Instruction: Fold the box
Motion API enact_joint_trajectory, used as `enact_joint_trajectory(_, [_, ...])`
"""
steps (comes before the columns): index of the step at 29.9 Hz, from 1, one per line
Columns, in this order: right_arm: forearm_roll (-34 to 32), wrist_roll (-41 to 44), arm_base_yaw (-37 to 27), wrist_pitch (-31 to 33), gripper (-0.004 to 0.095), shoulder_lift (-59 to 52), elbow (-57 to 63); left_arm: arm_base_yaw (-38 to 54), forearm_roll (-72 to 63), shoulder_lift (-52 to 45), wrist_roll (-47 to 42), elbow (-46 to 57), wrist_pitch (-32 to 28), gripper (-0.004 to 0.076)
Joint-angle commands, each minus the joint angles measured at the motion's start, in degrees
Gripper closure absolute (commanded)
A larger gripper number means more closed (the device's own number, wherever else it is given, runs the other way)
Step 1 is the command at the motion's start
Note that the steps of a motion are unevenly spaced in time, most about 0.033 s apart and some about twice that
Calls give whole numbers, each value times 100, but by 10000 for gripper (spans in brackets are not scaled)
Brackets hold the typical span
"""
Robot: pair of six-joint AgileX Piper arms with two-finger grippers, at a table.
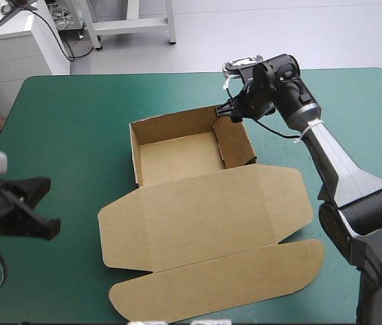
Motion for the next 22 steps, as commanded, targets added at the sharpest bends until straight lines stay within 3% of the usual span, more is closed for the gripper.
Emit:
enact_joint_trajectory(1, [33, -42, 0, 23, 366, -2, -148, -37, 61, -863, -19, 924, -729, 732])
enact_joint_trajectory(12, [135, 114, 0, 23, 406, 664, -135, -37, 137, -3395, -491, 3699, -1212, 732])
enact_joint_trajectory(14, [123, 162, 0, 23, 493, 695, -135, -37, 120, -3768, -567, 3953, -1176, 732])
enact_joint_trajectory(19, [95, 95, 0, 23, 906, 730, -133, -37, -67, -4467, -605, 4371, -1114, 732])
enact_joint_trajectory(22, [-115, 109, -18, 23, 927, 720, -133, -37, -102, -4406, -618, 4426, -980, 732])
